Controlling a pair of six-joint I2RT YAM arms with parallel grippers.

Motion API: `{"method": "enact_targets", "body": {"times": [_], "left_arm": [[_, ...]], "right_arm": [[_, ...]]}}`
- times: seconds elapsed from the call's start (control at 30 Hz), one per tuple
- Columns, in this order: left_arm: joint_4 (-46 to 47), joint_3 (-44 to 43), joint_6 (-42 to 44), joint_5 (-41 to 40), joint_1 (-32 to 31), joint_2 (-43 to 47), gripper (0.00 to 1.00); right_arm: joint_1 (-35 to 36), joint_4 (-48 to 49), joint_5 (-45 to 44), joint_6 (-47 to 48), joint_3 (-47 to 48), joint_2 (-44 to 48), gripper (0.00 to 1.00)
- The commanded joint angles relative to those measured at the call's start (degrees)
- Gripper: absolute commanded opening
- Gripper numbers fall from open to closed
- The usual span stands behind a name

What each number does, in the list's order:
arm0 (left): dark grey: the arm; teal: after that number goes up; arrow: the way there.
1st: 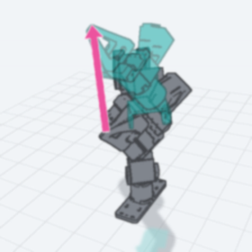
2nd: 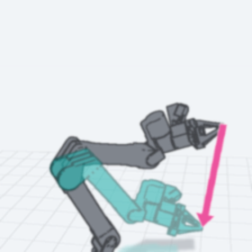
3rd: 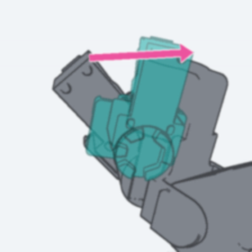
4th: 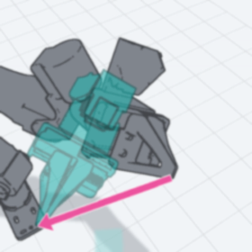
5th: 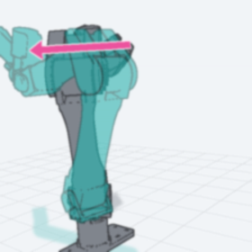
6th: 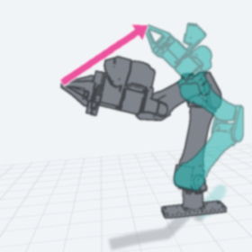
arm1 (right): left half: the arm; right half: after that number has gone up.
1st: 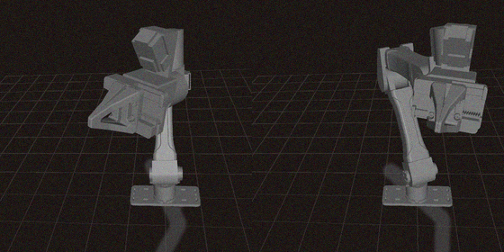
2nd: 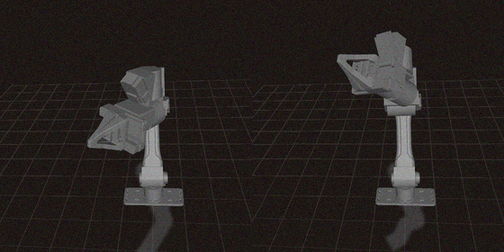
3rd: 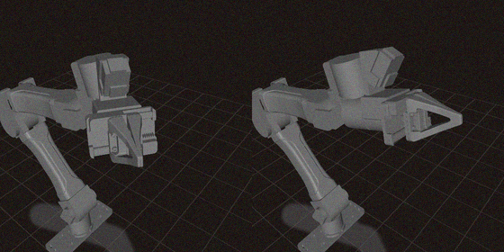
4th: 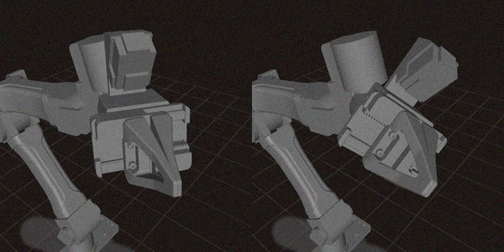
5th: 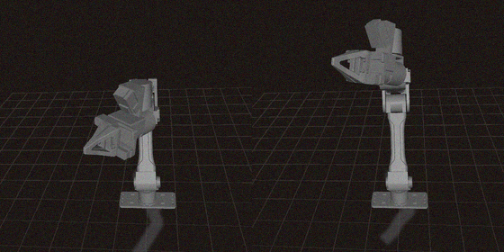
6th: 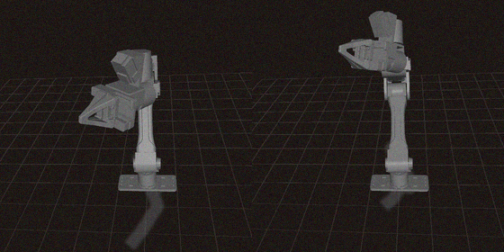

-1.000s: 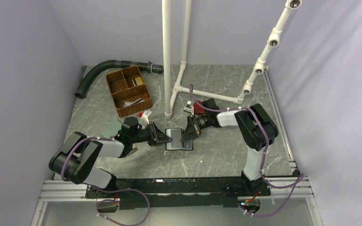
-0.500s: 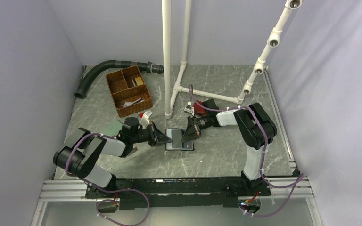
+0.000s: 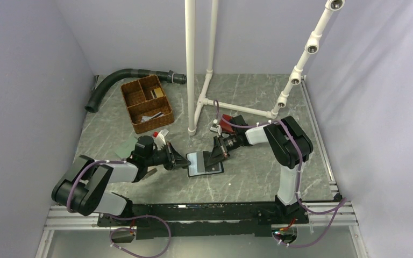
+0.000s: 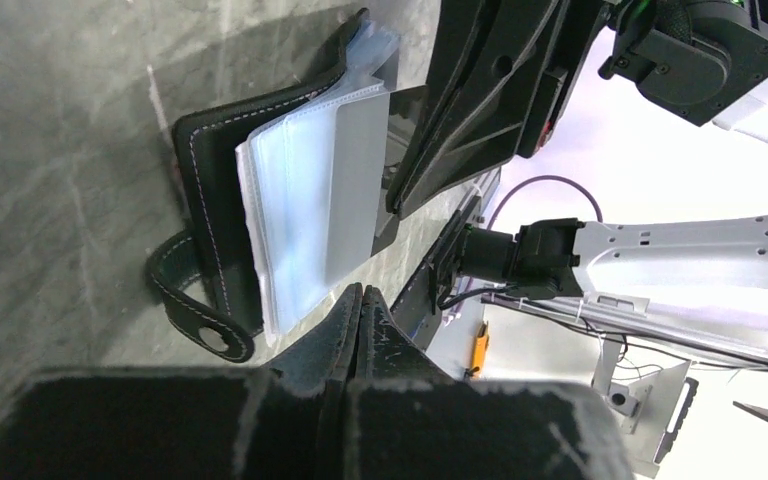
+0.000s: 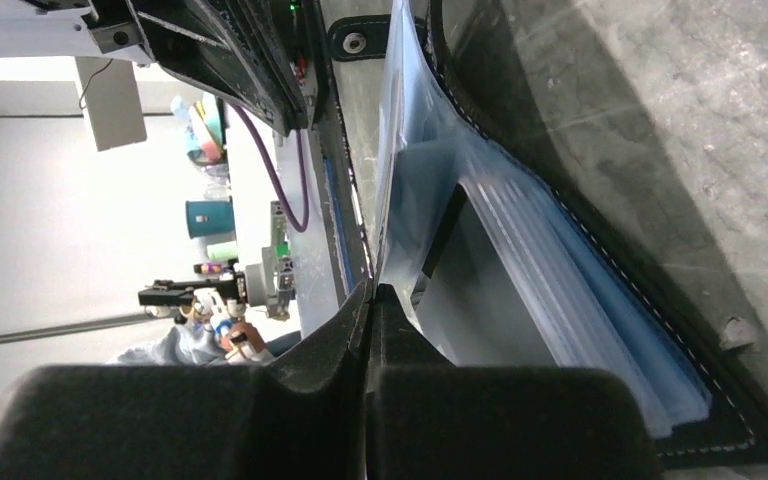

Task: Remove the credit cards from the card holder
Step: Remove the credit card from the card holder.

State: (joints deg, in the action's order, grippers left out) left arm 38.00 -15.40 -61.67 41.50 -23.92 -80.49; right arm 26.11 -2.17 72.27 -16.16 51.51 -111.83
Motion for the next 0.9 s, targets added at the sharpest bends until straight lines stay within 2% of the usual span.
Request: {"method": "enact_targets", "body": {"times": [0.0, 0.07, 0.2, 0.43, 0.6, 0.73, 0.77, 0.87], "left_arm": [[-7.96, -0.77, 4.15, -1.35, 0.63, 2.85, 0.08], [-11.55, -1.45, 5.29, -2.08, 0.64, 4.13, 0.19], [-16.83, -2.42, 7.4, -3.78, 0.72, 7.26, 0.29], [-17.69, -3.64, 7.69, -3.55, 0.72, 7.67, 0.32], [-19.29, -5.38, 8.4, -3.8, 0.72, 9.43, 0.32], [-24.68, -7.56, 10.24, -6.9, 0.72, 13.28, 0.34], [-26.93, -8.25, 10.97, -7.99, 0.72, 14.4, 0.35], [-31.48, -9.97, 11.83, -12.01, 0.72, 17.91, 0.49]], "right_arm": [[0.08, -0.43, 0.79, 2.06, 1.41, 0.02, 0.0], [0.04, -0.71, 1.04, 2.37, 1.49, 0.31, 0.0], [0.0, -3.16, -0.4, 4.66, 1.92, 1.14, 0.0], [-0.75, -11.43, -11.08, 10.48, 3.33, 3.81, 0.0], [-2.51, -11.66, -10.88, 11.2, 1.26, 7.06, 0.0], [-3.91, -11.8, -10.21, 12.89, -0.57, 11.67, 0.0], [-4.16, -11.76, -9.83, 13.38, -1.02, 12.72, 0.0], [-4.46, -11.09, -9.58, 13.82, -2.58, 14.93, 0.0]]}}
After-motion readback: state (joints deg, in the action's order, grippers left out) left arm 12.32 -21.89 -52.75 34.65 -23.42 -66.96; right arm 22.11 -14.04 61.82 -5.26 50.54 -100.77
